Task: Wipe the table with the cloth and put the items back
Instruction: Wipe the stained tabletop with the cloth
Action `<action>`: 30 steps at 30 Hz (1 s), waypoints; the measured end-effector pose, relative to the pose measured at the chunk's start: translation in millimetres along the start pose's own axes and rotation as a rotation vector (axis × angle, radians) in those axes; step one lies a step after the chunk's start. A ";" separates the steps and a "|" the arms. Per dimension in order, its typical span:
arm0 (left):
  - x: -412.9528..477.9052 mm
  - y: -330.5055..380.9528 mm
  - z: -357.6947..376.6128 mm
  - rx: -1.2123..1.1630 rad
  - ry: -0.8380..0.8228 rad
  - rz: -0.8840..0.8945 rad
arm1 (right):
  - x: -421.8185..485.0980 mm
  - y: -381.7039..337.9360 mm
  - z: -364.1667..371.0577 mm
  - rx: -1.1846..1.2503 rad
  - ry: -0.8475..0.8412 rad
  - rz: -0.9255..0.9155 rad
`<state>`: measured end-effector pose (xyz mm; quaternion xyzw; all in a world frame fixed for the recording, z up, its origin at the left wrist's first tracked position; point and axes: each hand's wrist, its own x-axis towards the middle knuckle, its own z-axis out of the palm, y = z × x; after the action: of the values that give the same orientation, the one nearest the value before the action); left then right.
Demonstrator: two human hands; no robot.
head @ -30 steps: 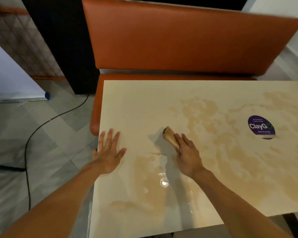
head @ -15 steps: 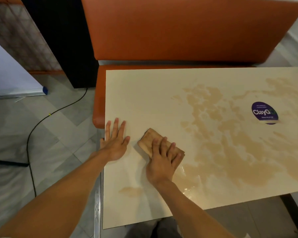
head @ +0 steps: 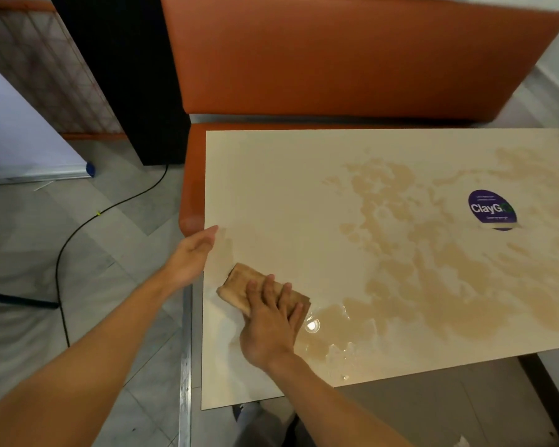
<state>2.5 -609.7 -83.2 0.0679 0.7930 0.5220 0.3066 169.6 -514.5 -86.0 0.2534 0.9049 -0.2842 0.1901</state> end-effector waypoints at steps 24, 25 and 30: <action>-51.6 22.1 11.0 0.239 0.033 0.341 | 32.0 81.4 -146.2 0.485 0.040 -0.133; -50.0 12.8 13.8 0.371 0.055 0.341 | 33.3 104.4 -147.6 0.399 0.085 -0.115; -64.9 -32.2 66.7 0.812 0.049 0.123 | 33.7 193.8 -153.5 -0.070 0.105 -0.134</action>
<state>98.6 -599.3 -102.1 0.2182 0.9361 0.1852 0.2043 221.8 -271.4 -65.9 0.2003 0.9379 -0.2508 0.1315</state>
